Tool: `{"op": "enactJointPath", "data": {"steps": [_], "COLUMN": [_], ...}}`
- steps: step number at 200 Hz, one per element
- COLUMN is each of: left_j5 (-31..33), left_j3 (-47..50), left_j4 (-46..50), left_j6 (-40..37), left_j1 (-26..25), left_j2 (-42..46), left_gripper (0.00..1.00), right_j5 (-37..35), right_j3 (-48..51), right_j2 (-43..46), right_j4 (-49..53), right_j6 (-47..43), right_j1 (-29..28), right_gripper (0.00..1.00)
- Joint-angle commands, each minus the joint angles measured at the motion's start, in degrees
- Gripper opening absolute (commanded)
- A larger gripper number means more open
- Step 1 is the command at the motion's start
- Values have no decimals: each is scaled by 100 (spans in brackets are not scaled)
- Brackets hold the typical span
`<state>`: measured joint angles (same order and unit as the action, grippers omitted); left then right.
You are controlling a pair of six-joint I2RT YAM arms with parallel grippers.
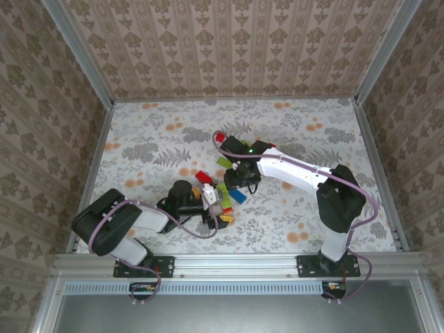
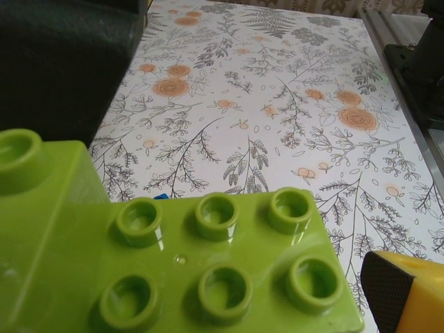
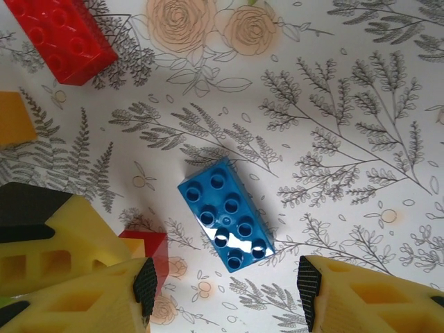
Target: Assemble a carrot with lego
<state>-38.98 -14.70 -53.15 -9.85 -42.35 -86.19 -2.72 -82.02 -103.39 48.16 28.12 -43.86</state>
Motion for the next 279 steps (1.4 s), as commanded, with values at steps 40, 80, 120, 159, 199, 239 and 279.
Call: {"op": "enactJointPath", "data": {"steps": [40,80,120,159,199,239,279], "left_j5": [-71,91,470,689,476,348,291], "left_j3": [-19,155,250,319,388,364,286], "left_j4": [-119,-477,-665,-781,-962,-986,-923], "left_j6": [105,253,360,431,505,528,501], "left_j1": [-12,16,46,108,210,269,314], "left_j2": [-59,-103,-182,-152,-71,-75,-90], "left_gripper": [100,100,100,100,100,100,100], "right_j5": [-493,-241,122,328,537,639,571], "right_j3": [-105,-156,-244,-271,-297,-460,-620], "right_j2": [239,241,206,180,114,-60,-121], "right_j4": [234,48,-102,-147,-156,-45,228], "right_j6": [263,273,238,133,13,-202,-526], "right_j1": [97,105,88,22,-28,-106,-161], "right_gripper": [59,59,59,59,59,59,59]}}
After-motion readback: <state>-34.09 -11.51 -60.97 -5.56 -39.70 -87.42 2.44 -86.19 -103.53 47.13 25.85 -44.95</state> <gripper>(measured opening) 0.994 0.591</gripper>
